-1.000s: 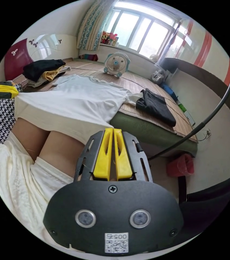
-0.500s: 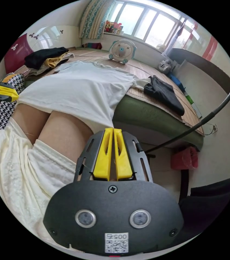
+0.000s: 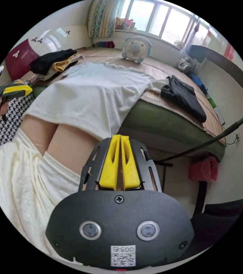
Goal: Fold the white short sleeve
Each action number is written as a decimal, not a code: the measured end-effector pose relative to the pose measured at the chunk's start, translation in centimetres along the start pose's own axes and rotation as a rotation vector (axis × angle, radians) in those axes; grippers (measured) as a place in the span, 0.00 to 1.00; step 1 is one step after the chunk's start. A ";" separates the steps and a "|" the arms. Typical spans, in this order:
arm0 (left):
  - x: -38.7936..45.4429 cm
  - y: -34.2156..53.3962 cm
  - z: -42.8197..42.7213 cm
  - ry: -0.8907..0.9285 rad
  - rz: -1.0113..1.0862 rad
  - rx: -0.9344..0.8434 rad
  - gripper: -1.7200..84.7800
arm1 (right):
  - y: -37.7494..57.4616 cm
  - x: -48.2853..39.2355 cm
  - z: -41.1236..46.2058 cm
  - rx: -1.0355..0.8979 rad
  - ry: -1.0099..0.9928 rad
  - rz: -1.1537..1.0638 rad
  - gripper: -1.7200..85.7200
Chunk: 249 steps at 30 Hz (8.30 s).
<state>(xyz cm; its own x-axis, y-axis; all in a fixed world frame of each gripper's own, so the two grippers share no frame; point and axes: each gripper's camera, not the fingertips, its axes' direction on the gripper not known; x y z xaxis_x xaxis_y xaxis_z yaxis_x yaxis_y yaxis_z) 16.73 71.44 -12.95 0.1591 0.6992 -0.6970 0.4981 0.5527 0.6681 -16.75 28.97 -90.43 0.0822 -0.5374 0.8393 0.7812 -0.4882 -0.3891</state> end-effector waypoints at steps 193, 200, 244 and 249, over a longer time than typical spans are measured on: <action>-27.6 -24.1 20.8 -0.286 -0.541 0.161 0.06 | -8.4 -0.5 3.5 0.169 -0.283 0.138 0.01; -22.1 -28.8 26.6 -0.174 -0.351 -0.041 0.12 | -8.4 -0.3 3.5 0.168 -0.280 0.138 0.01; -29.3 -33.0 35.5 -0.224 -0.646 0.004 0.08 | -10.2 -0.5 4.6 0.159 -0.281 0.129 0.01; -28.7 -32.4 32.2 -0.232 -0.715 0.146 0.08 | -10.5 -0.3 4.8 0.160 -0.289 0.132 0.01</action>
<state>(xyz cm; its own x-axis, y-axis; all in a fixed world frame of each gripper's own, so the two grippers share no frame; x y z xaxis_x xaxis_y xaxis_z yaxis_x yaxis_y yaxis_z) 23.45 18.87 -22.95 -0.0779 0.0722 -0.9943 0.6522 0.7580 0.0039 -21.96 37.59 -84.79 0.3428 -0.3605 0.8675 0.8372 -0.3017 -0.4562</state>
